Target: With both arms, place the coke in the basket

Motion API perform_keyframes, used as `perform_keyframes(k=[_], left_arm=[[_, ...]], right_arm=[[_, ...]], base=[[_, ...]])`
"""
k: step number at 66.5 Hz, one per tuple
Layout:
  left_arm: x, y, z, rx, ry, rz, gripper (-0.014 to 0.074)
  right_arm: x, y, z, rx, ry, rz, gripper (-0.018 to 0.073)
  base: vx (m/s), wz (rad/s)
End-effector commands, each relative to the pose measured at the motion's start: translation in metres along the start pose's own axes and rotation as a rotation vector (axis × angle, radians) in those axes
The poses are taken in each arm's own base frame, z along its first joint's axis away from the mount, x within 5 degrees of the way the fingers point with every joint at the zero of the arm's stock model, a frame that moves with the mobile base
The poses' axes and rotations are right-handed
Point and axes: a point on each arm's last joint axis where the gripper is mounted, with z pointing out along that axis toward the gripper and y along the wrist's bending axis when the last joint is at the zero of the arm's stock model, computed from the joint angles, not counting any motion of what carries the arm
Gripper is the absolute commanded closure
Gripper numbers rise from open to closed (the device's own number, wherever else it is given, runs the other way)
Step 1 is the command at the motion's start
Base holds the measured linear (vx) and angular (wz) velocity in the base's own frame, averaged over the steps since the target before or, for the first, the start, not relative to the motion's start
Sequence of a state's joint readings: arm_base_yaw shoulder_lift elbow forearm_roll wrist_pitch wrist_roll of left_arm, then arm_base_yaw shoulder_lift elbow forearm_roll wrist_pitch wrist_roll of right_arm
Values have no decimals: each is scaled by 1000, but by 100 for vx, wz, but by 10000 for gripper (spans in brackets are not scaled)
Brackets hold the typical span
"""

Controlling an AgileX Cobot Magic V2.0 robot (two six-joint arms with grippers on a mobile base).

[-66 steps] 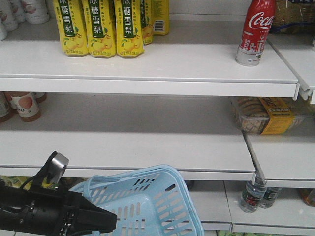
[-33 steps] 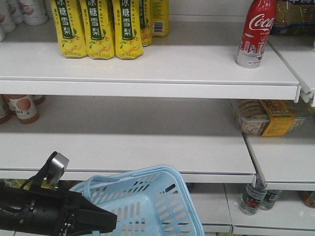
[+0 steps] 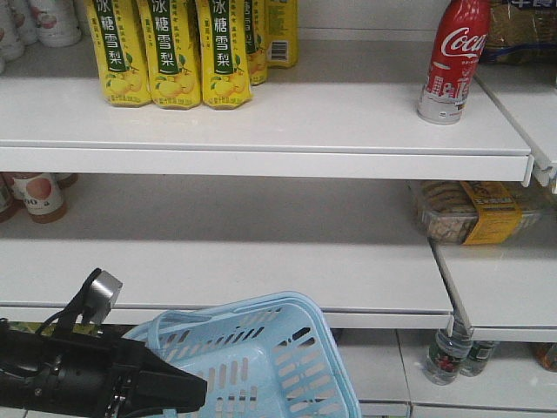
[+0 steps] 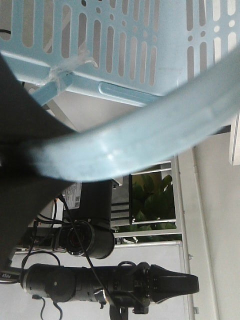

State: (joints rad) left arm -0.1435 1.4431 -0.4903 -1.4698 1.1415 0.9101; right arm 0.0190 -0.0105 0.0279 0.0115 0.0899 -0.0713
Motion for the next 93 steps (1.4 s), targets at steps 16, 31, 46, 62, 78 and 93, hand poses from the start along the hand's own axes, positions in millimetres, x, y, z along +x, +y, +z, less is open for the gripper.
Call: perform_keyframes(k=[16,31,46,62,78,93], left_arm=[[-2,-18,-3,108,-18,24,603],[-2,-18,-3,108,-18,24,603],[-2,-18,-3,108,-18,24,603],[-2,-18,-3,108,-18,24,603],[-2,-18,-3,108,-18,24,603],[-2,-18,-3,108,-18,24,603]], right_arm=[[-5,-1,-1,11,-77,-6,569],[-5,-1,-1,11,-77,-6,569],[-5,-1,-1,11,-77,-6,569],[-5,-1,-1,11,-77,-6,569],[-5,-1,-1,11,-77,-6,569],[-5,-1,-1,11,-77,-6,569]], base=[[2,0],[1,-1],[2,-1],[2,-1],[1,-1],[1,-1]])
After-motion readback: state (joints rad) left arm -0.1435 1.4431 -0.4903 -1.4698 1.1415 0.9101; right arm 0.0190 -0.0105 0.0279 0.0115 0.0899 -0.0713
